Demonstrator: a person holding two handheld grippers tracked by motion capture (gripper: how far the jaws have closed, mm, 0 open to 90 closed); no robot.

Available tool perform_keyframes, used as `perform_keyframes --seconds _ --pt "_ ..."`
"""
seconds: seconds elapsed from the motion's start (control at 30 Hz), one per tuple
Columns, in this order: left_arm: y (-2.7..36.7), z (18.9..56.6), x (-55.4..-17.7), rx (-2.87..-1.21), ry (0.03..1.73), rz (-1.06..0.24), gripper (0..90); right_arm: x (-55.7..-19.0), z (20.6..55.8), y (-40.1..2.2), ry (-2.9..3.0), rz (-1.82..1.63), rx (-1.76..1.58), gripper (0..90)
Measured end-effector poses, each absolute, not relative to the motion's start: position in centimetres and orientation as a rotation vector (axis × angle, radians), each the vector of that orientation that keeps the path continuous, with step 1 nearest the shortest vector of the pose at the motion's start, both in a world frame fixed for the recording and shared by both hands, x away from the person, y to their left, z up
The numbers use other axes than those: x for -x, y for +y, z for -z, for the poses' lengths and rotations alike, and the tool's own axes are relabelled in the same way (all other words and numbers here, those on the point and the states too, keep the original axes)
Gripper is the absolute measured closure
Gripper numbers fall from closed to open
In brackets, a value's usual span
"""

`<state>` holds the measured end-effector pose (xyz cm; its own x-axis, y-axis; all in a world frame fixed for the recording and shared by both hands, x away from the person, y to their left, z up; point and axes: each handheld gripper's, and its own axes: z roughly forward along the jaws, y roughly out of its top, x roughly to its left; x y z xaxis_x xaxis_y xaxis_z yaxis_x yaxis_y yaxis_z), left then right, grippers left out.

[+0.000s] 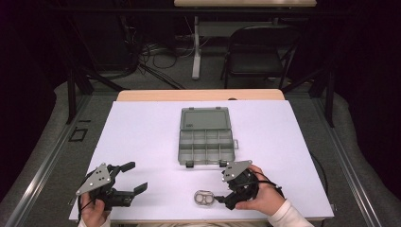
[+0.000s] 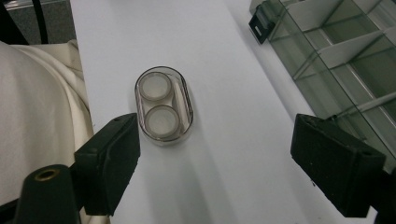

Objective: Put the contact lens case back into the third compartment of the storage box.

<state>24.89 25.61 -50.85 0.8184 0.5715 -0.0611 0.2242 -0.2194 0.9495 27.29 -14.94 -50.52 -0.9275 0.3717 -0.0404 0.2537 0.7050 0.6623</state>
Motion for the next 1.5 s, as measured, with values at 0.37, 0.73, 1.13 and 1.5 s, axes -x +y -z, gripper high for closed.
perform_keyframes --seconds 0.37,0.73,1.13,1.5 --pt "25.6 50.9 -24.9 -1.801 0.608 -0.359 15.7 -27.3 51.0 -12.6 2.794 -1.012 -0.420 18.4" --pt "25.6 50.8 -24.9 -1.806 0.609 -0.358 15.7 -27.3 51.5 -10.9 2.841 -0.986 -0.386 18.4" --pt "25.6 50.9 -24.9 -1.806 0.609 -0.358 15.7 -27.5 51.7 -10.4 2.861 -0.977 -0.379 21.3" --pt "25.6 50.9 -24.9 -1.813 0.609 -0.356 15.7 -27.5 52.4 -9.9 2.873 -0.931 -0.351 23.8"
